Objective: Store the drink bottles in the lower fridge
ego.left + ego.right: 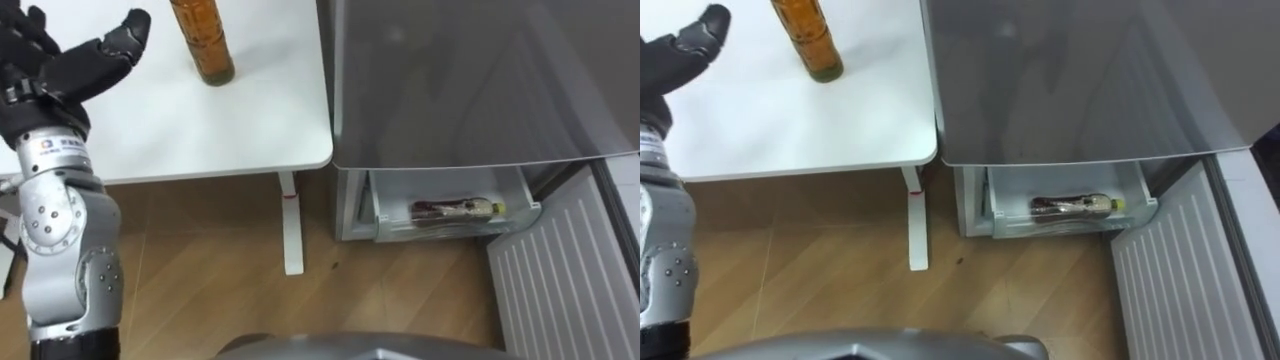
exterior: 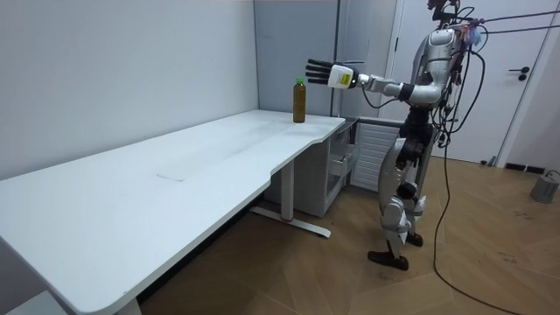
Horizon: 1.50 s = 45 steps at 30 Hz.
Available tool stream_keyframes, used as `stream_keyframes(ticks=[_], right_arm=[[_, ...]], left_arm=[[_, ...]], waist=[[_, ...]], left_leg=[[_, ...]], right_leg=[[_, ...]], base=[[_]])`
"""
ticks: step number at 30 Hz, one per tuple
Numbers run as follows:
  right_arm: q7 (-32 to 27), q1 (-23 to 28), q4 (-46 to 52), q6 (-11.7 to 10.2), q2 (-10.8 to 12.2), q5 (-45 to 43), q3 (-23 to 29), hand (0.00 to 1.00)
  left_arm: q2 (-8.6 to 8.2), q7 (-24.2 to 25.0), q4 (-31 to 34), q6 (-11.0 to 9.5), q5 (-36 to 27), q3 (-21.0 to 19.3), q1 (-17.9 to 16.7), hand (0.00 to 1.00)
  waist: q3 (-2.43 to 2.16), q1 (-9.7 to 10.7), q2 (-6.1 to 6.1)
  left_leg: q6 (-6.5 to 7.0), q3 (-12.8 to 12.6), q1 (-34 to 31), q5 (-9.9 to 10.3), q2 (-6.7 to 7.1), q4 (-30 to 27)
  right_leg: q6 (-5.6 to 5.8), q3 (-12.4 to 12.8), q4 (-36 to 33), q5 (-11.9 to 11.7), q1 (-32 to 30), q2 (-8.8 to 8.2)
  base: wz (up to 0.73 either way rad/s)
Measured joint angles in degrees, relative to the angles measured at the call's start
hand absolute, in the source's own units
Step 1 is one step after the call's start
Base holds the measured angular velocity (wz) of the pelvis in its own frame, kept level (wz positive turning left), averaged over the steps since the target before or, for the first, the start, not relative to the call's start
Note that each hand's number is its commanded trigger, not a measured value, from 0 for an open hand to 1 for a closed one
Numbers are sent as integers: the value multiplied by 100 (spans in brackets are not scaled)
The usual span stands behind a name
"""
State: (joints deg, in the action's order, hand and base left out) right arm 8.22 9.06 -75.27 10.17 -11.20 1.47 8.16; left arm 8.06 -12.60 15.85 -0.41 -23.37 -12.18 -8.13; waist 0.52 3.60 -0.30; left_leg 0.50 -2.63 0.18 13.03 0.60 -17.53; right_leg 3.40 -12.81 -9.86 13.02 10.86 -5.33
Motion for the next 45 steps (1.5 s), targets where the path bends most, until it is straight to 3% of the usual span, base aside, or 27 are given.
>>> stream_keyframes(ticks=[6, 16, 21, 35, 40, 45], right_arm=[[-10, 25, 128, 127, -14, -5, -3, 0], [-70, 127, 247, 138, -19, -4, -4, 0], [-117, 156, 248, 201, -20, -1, -20, 0], [-98, 160, 242, 364, -1, -124, -70, 0], [-27, 142, 213, 363, 1, -231, -66, 0], [73, 197, 186, 369, 9, -231, -61, 0]], left_arm=[[-61, 409, -162, 399, -82, 35, 0, 0], [-64, 667, -163, 621, -77, 85, -1, 0], [-84, 665, -317, 753, -84, 117, -1, 0], [-84, 669, -349, 881, -194, 122, -1, 0], [-83, 612, -559, 881, -124, 120, 20, 0], [-69, 331, -911, 878, -148, 110, 437, 0]], waist=[[-29, -7, 37], [-44, -41, 83], [-20, -73, 82], [-21, -33, 42], [-13, 102, 10], [-2, 204, -6]], left_leg=[[0, -18, 17, 0, -9, -5], [-2, -53, 72, -4, -21, 19], [-8, -83, 144, -8, -41, 63], [-48, -198, 252, -43, -84, 191], [-47, -225, 311, -41, -85, 183], [-46, -244, 244, -39, -86, 172]], right_leg=[[-6, 7, -9, -3, 4, 2], [-7, 38, -25, -4, 21, 5], [-7, 62, -81, -4, 13, 8], [-7, 171, -90, -4, 9, 38], [-12, 247, -93, -7, 52, 43], [-23, 269, -96, -14, 19, 44]], base=[[0], [0], [-6], [-4], [-1], [-1]])
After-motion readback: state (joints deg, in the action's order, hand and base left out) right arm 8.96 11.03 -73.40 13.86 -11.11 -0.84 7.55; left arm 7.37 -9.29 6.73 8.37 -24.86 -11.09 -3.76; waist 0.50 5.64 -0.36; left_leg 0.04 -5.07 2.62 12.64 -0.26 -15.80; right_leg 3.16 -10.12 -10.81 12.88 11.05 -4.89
